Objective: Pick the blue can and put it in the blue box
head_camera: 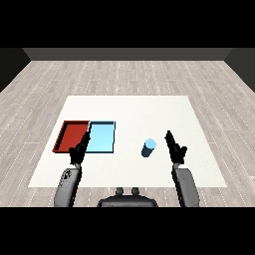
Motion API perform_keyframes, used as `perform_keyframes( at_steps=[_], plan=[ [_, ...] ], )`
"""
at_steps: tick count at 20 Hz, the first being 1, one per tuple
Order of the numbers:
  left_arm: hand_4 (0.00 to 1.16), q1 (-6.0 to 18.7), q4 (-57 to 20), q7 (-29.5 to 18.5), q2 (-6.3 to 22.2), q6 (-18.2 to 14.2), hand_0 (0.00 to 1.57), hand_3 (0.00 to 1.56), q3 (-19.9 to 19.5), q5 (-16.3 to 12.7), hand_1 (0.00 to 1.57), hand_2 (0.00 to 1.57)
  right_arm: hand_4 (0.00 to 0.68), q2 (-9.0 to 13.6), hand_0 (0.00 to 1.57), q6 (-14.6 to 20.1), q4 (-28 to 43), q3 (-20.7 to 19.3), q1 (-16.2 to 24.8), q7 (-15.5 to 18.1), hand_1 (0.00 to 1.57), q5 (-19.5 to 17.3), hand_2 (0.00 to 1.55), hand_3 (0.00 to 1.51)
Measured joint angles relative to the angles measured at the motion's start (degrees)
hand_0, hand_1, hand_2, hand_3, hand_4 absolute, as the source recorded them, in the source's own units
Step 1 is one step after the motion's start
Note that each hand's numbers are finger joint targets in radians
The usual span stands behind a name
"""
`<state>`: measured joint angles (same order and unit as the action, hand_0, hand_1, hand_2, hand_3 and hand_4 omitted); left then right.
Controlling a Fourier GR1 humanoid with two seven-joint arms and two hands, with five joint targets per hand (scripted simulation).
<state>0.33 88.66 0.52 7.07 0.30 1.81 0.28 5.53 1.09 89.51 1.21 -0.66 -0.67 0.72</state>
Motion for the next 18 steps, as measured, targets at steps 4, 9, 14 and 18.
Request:
perform_keyframes(
  at_steps=[4, 9, 14, 18],
  plan=[
    [0.00, 0.4, 0.7, 0.0, -0.4, 0.3, 0.00, 0.00, -1.3, -0.1, 0.00, 0.00, 0.000, 1.3, 0.00, -2.0, 0.3, -2.2, -0.1, 0.5, 0.00, 0.7, 0.00, 0.00],
    [0.00, 2.7, 4.2, -7.5, -1.6, 1.2, 0.00, 0.00, -3.5, -3.2, 0.00, 0.00, 0.000, 1.9, 0.00, -6.8, 2.7, -4.9, -0.6, 5.3, 0.00, 6.4, 0.00, 0.00],
    [0.00, 2.0, 4.9, -16.9, -2.1, 4.0, 0.00, 0.00, -5.0, -5.8, 0.00, 0.00, 0.000, 2.4, 0.00, -11.9, 1.9, -6.8, -0.6, 10.8, 0.00, 11.0, 0.00, 0.00],
    [0.00, 1.0, 5.2, -20.8, -2.7, 4.9, 0.00, 0.00, -4.9, -5.8, 0.00, 0.00, 0.000, 2.6, 0.00, -13.6, 4.6, -7.6, 0.8, 10.4, 0.00, 12.9, 0.00, 0.00]
  ],
)
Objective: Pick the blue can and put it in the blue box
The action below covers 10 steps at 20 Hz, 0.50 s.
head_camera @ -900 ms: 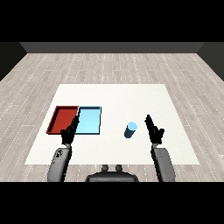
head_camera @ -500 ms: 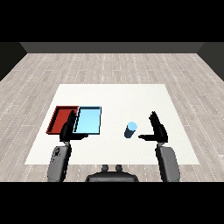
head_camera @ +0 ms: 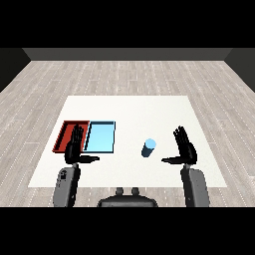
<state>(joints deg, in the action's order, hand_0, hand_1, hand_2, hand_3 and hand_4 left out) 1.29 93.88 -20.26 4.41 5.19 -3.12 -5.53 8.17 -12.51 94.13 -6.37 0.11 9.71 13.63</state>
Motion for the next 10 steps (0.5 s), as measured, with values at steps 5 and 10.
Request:
perform_keyframes(
  at_steps=[5, 10],
  plan=[
    [0.00, -1.0, -0.3, -2.0, -0.6, 0.9, 0.00, 0.00, 0.0, -0.3, 0.00, 0.00, 0.000, 0.2, 0.00, -1.9, -1.2, -1.0, -0.2, 0.6, 0.00, 0.7, 0.00, 0.00],
    [0.00, -0.9, 1.7, -0.2, 0.0, 0.8, 0.00, 0.00, -1.1, -1.1, 0.00, 0.00, 0.000, -0.1, 0.00, -3.2, -2.3, -1.4, -0.9, 0.9, 0.00, 1.1, 0.00, 0.00]
  ],
)
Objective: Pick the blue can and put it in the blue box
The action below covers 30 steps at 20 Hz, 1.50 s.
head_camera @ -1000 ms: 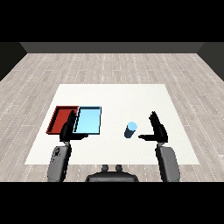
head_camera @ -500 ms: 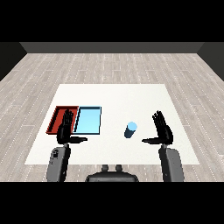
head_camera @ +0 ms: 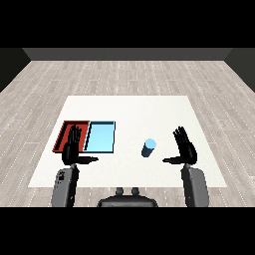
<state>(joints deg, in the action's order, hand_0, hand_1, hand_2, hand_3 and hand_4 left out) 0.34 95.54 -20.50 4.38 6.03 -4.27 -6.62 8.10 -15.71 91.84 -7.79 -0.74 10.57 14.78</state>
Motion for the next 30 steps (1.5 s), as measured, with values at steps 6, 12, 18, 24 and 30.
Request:
perform_keyframes(
  at_steps=[6, 12, 18, 24, 30],
  plan=[
    [0.00, 0.6, -0.6, -0.4, 0.0, 0.7, 0.00, 0.00, -0.3, -0.4, 0.00, 0.00, 0.000, -2.9, 0.00, 1.3, 0.4, 2.1, 0.1, -0.8, 0.00, -0.7, 0.00, 0.00],
    [0.00, 0.1, 0.5, -0.2, -0.5, 0.7, 0.00, 0.00, -0.4, -0.7, 0.00, 0.00, 0.000, -5.8, 0.00, 3.4, -6.2, 3.1, -3.9, 1.1, 0.00, -1.7, 0.00, 0.00],
    [0.00, 0.3, 1.9, 1.4, -0.2, 0.3, 0.00, 0.00, -0.8, -0.8, 0.00, 0.00, 0.000, -7.2, 0.00, 4.7, -9.2, 3.9, -4.7, 1.6, 0.00, -0.6, 0.00, 0.00],
    [0.00, 1.2, -0.1, 0.3, -0.2, 0.8, 0.00, 0.00, -1.4, -1.2, 0.00, 0.00, 0.000, -7.6, 0.00, 6.3, -12.3, 5.7, -4.3, 3.5, 0.00, 1.2, 0.00, 0.00],
    [0.00, -0.3, 0.1, -0.5, 0.1, 1.7, 0.00, 0.00, -1.8, -1.4, 0.00, 0.00, 0.000, -7.3, 0.00, 5.0, -18.5, 5.3, -5.7, 7.0, 0.00, 1.7, 0.00, 0.00]
  ],
)
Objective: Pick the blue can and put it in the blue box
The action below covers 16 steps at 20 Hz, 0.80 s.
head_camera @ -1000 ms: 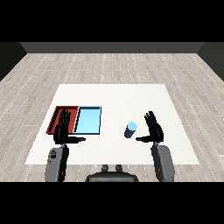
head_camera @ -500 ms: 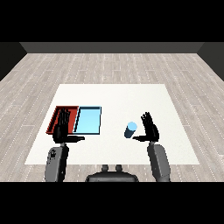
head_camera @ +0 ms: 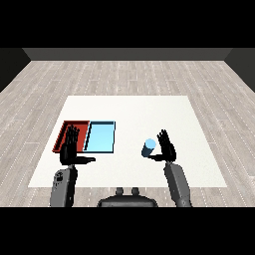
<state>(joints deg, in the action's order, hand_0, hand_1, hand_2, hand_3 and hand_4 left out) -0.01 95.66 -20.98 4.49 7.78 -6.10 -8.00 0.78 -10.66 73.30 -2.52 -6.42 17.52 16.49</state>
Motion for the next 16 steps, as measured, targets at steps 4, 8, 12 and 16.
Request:
perform_keyframes(
  at_steps=[4, 8, 12, 16],
  plan=[
    [0.00, 0.9, -1.2, -0.3, -1.1, -0.9, 0.00, 0.00, 0.9, 1.0, 0.00, 0.00, 0.000, -0.5, 0.00, 1.9, -2.0, 2.2, -0.9, 1.1, 0.00, 0.6, 0.00, 0.00],
    [0.00, 1.3, 0.0, 1.6, -0.5, -0.7, 0.00, 0.00, 0.2, -0.2, 0.00, 0.00, 0.000, -0.6, 0.00, 2.1, -4.9, 2.2, -3.2, 1.6, 0.00, 0.9, 0.00, 0.00],
    [0.00, 2.3, -1.8, 0.5, -0.3, -0.5, 0.00, 0.00, -0.5, -0.5, 0.00, 0.00, 0.000, -0.7, 0.00, 2.8, -7.9, 2.8, -5.5, 2.2, 0.00, 1.6, 0.00, 0.00],
    [0.00, 0.2, 0.8, 1.1, -1.0, -1.1, 0.00, 0.00, 0.6, 0.1, 0.00, 0.00, 0.000, -0.7, 0.00, 4.2, -9.4, 5.0, -5.7, 3.1, 0.00, 2.7, 0.00, 0.00]
  ],
)
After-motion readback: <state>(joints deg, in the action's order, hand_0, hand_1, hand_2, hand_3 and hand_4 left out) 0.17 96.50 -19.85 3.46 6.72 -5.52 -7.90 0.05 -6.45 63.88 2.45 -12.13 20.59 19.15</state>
